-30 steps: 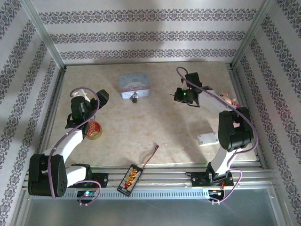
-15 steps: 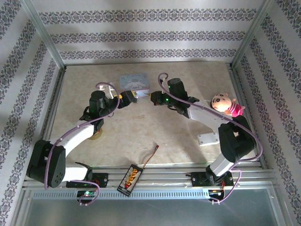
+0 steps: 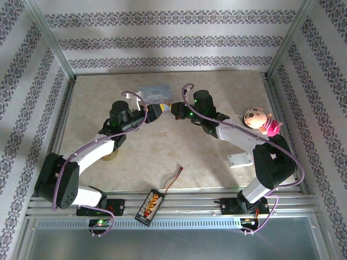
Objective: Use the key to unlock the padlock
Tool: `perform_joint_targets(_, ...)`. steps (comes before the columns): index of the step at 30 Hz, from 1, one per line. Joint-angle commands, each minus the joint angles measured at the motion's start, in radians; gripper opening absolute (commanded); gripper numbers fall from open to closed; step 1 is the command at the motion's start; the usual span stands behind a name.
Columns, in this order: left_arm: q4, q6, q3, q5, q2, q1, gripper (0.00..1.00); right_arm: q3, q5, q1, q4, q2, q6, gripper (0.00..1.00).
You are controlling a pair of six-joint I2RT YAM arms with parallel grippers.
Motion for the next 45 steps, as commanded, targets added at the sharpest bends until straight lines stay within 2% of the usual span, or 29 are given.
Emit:
perform_joint_targets(1,0.049,0.018,0.035,0.025,0.031,-0.018,0.58,-0.012,0.000,0.019,0.039,-0.031,0.015,0.00)
perform_joint_targets(10,0.084,-0.002,0.081,0.048,0.098,-0.030,0.41,-0.007,-0.012,0.036,0.044,-0.049,0.013,0.00)
perform_joint_targets(18,0.098,-0.012,0.077,0.038,0.104,-0.030,0.21,-0.013,-0.016,0.038,0.040,-0.065,0.009,0.00)
perform_joint_targets(22,0.117,-0.024,0.075,0.026,0.105,-0.030,0.20,-0.008,-0.025,0.044,0.036,-0.063,-0.005,0.00)
perform_joint_targets(25,0.129,-0.031,0.073,0.017,0.100,-0.030,0.33,-0.008,-0.022,0.046,0.030,-0.064,-0.009,0.00)
perform_joint_targets(30,0.142,-0.043,0.074,0.008,0.099,-0.030,0.35,-0.008,-0.020,0.048,0.032,-0.066,-0.010,0.00)
perform_joint_targets(37,0.155,-0.057,0.071,-0.012,0.096,-0.030,0.19,-0.004,-0.027,0.049,0.032,-0.060,-0.010,0.00)
perform_joint_targets(41,0.147,-0.057,0.068,-0.033,0.086,-0.030,0.00,-0.007,-0.034,0.049,0.032,-0.062,-0.020,0.00)
perform_joint_targets(44,0.128,-0.054,0.071,-0.048,0.068,-0.030,0.00,-0.021,-0.039,0.049,0.024,-0.071,-0.048,0.01)
perform_joint_targets(45,0.106,-0.053,0.076,-0.058,0.058,-0.029,0.00,-0.029,-0.034,0.049,0.013,-0.080,-0.067,0.05)
